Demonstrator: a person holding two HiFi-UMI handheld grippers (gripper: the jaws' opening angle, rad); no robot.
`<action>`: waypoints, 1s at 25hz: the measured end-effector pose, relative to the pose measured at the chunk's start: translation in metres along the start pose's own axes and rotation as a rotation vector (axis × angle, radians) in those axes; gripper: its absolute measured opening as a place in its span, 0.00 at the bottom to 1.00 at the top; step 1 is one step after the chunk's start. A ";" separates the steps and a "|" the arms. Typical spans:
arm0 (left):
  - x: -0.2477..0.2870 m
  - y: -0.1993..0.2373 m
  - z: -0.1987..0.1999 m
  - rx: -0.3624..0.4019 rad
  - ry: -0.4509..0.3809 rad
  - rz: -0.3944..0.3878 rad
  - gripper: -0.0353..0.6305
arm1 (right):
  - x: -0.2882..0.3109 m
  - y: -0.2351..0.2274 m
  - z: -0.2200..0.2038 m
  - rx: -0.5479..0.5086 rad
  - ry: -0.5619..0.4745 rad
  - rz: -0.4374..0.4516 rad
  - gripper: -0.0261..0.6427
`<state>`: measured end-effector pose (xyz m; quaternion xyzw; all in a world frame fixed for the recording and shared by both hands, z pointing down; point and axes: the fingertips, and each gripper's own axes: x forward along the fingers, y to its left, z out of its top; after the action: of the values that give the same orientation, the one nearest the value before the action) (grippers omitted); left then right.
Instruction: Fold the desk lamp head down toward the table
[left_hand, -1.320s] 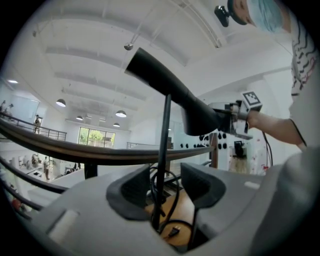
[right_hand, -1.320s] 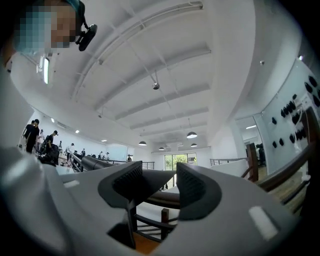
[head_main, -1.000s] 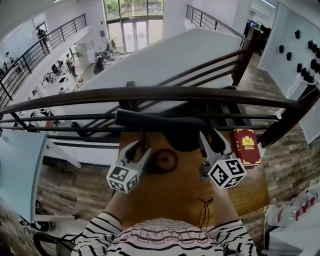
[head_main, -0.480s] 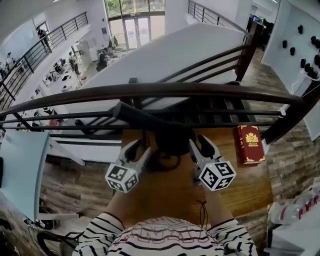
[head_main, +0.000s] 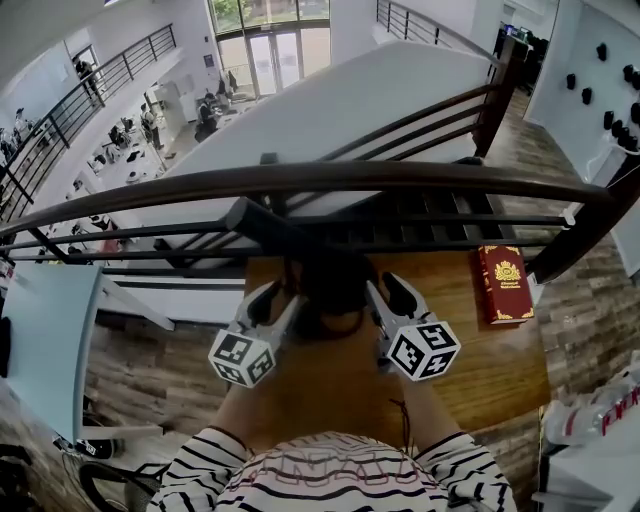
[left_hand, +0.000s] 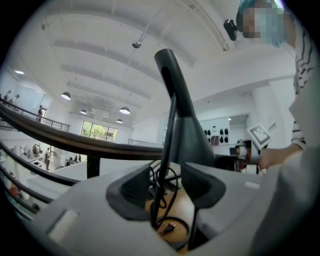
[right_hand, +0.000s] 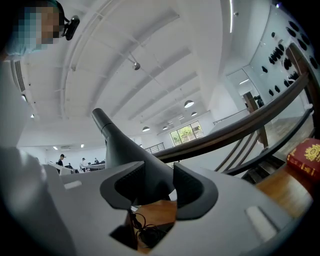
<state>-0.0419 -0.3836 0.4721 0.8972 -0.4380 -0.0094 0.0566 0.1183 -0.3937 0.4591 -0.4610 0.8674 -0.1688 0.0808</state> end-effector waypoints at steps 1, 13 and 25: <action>-0.002 0.000 0.000 -0.001 0.000 0.000 0.34 | 0.000 0.001 -0.001 0.004 -0.004 -0.002 0.28; -0.017 -0.008 0.000 -0.002 0.015 -0.010 0.34 | -0.012 0.018 -0.004 -0.002 0.008 -0.017 0.28; -0.066 -0.032 -0.001 -0.040 0.004 -0.042 0.29 | -0.060 0.060 -0.020 0.021 -0.006 -0.051 0.25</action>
<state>-0.0575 -0.3124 0.4669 0.9049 -0.4186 -0.0175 0.0751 0.0995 -0.3089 0.4552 -0.4828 0.8532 -0.1784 0.0840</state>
